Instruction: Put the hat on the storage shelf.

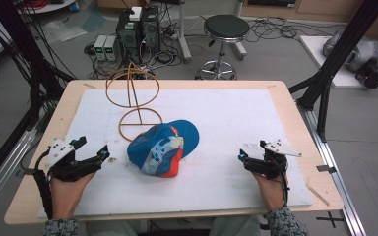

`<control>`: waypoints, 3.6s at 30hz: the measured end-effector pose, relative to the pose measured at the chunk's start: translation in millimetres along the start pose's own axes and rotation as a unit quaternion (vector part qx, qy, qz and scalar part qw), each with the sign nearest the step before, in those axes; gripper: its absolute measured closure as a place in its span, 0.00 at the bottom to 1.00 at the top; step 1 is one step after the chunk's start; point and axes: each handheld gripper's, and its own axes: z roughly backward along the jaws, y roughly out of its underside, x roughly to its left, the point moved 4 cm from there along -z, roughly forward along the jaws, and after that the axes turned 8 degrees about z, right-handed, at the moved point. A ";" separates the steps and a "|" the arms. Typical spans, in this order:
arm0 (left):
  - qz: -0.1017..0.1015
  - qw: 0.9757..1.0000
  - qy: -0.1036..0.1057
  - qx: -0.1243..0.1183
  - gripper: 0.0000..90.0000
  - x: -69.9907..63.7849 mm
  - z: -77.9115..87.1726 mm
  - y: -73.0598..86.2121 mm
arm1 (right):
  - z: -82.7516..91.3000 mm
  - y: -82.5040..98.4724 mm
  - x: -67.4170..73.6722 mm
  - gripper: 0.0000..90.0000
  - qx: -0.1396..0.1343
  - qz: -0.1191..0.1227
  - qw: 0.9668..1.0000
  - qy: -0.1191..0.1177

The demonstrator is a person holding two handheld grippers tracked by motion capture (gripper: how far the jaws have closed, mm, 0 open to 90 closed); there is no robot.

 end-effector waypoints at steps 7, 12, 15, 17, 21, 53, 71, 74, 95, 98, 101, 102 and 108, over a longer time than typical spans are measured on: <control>-0.004 1.000 0.006 0.002 0.18 -3.1 -0.3 -0.5 | 0.1 0.0 0.1 0.13 0.000 0.001 1.000 0.000; -0.005 1.000 0.014 0.001 0.19 -6.9 -2.2 -0.9 | -0.3 0.1 0.1 0.13 0.001 0.002 1.000 -0.001; -0.004 1.000 0.022 -0.005 0.19 -9.7 -2.7 -2.3 | 0.0 0.5 0.3 0.13 0.003 0.002 1.000 -0.002; -0.002 1.000 0.028 -0.006 0.19 -11.9 -3.5 -3.4 | 0.2 0.5 0.5 0.13 0.002 0.004 1.000 -0.001; 0.000 0.999 0.048 -0.005 0.19 -17.4 -7.5 -4.4 | 0.3 0.8 2.3 0.13 0.003 0.009 1.000 0.000; -0.020 0.985 0.168 0.009 0.31 -90.0 -57.8 4.1 | 8.9 7.7 2.3 0.13 0.014 0.024 1.000 0.008; -0.020 0.982 0.179 0.052 0.54 -96.0 -77.1 12.0 | 11.1 9.1 -2.4 0.13 0.014 0.016 1.000 0.010; -0.024 0.981 0.187 0.052 0.64 -98.5 -77.2 12.9 | 9.7 9.2 -2.8 0.13 0.016 0.016 1.000 0.011; -0.067 0.968 0.237 0.050 0.99 -115.8 -75.0 -16.6 | 9.1 9.6 -2.9 0.13 0.020 0.018 1.000 0.011; -0.071 0.966 0.243 0.046 0.99 -120.6 -75.3 -26.6 | 9.9 9.6 -2.6 0.13 0.021 0.016 1.000 0.010; -0.080 0.965 0.247 0.043 0.99 -125.5 -76.2 -35.1 | 10.1 9.5 -3.5 0.13 0.017 0.016 1.000 0.009; -0.080 0.964 0.249 0.043 0.99 -127.5 -76.6 -37.5 | 10.3 9.7 -3.7 0.13 0.018 0.014 1.000 0.009; -0.091 0.960 0.261 0.043 0.99 -138.0 -77.9 -52.2 | 10.6 10.2 -5.0 0.13 0.017 0.011 1.000 0.009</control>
